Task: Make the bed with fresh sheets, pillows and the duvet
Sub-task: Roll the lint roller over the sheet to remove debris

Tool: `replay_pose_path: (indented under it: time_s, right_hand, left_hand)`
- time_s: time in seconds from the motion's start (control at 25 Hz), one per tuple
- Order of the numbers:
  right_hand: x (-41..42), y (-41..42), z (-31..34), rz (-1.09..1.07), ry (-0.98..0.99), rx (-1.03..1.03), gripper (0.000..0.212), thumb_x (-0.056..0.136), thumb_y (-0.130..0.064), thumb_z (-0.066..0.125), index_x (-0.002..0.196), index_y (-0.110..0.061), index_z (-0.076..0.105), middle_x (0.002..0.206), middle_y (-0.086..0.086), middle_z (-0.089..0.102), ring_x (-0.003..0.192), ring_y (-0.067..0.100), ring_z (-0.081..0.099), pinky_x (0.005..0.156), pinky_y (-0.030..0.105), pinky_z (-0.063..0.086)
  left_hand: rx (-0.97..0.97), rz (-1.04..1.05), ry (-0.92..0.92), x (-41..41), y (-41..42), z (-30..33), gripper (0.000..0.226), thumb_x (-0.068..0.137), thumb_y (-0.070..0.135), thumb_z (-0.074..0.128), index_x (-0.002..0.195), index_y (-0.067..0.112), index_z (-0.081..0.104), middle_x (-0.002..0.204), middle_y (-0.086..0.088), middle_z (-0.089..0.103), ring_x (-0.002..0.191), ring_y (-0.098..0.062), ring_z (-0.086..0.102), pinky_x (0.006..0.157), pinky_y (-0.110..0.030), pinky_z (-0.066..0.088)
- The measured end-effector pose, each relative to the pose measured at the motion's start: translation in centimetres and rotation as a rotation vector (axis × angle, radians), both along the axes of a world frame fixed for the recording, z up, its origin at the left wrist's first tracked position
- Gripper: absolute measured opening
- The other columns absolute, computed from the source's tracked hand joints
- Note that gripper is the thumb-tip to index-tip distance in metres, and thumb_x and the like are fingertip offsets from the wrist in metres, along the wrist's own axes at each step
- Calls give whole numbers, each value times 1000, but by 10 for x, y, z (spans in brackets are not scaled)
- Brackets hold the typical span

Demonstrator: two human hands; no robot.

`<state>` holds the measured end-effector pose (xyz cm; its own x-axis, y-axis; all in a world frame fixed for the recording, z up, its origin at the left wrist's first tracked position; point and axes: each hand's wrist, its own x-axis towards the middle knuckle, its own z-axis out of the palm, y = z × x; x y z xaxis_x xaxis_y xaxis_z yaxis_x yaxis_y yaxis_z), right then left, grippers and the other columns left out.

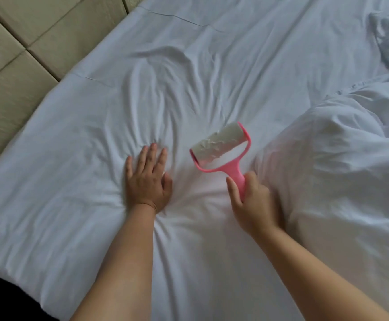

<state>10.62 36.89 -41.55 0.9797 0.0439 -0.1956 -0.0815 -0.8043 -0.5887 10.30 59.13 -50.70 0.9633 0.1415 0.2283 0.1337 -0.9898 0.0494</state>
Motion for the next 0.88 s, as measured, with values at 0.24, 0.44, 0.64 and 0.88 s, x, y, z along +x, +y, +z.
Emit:
replay_pose_path:
  time_s: [0.24, 0.44, 0.64, 0.88]
  right_hand:
    - [19, 32, -9, -31, 225, -22, 34, 96, -46, 41, 86, -14, 43, 82, 8, 56, 82, 33, 57, 57, 33, 30]
    - [63, 63, -11, -4, 241, -64, 35, 96, -48, 39, 90, -14, 43, 85, 7, 52, 83, 32, 53, 63, 33, 32]
    - [108, 100, -13, -9, 252, -55, 35, 97, -47, 38, 88, -14, 42, 78, 1, 44, 75, 25, 44, 63, 32, 32]
    - [143, 129, -18, -13, 225, -24, 34, 97, -47, 37, 92, -14, 43, 79, 0, 46, 76, 24, 47, 65, 32, 34]
  left_hand:
    - [-28, 26, -139, 35, 17, -9, 60, 81, 28, 38, 136, 7, 51, 143, -6, 48, 133, -22, 44, 111, -47, 22]
    - [-52, 147, -198, 50, 24, -18, 55, 82, 24, 41, 134, 9, 54, 142, -7, 50, 133, -22, 43, 110, -43, 24]
    - [-93, 377, -180, 61, 23, -23, 52, 88, 24, 39, 137, 12, 50, 145, -4, 46, 135, -24, 40, 110, -44, 25]
    - [-110, 386, -163, 64, 21, -27, 49, 93, 25, 34, 138, 12, 49, 146, -3, 44, 136, -23, 40, 110, -46, 25]
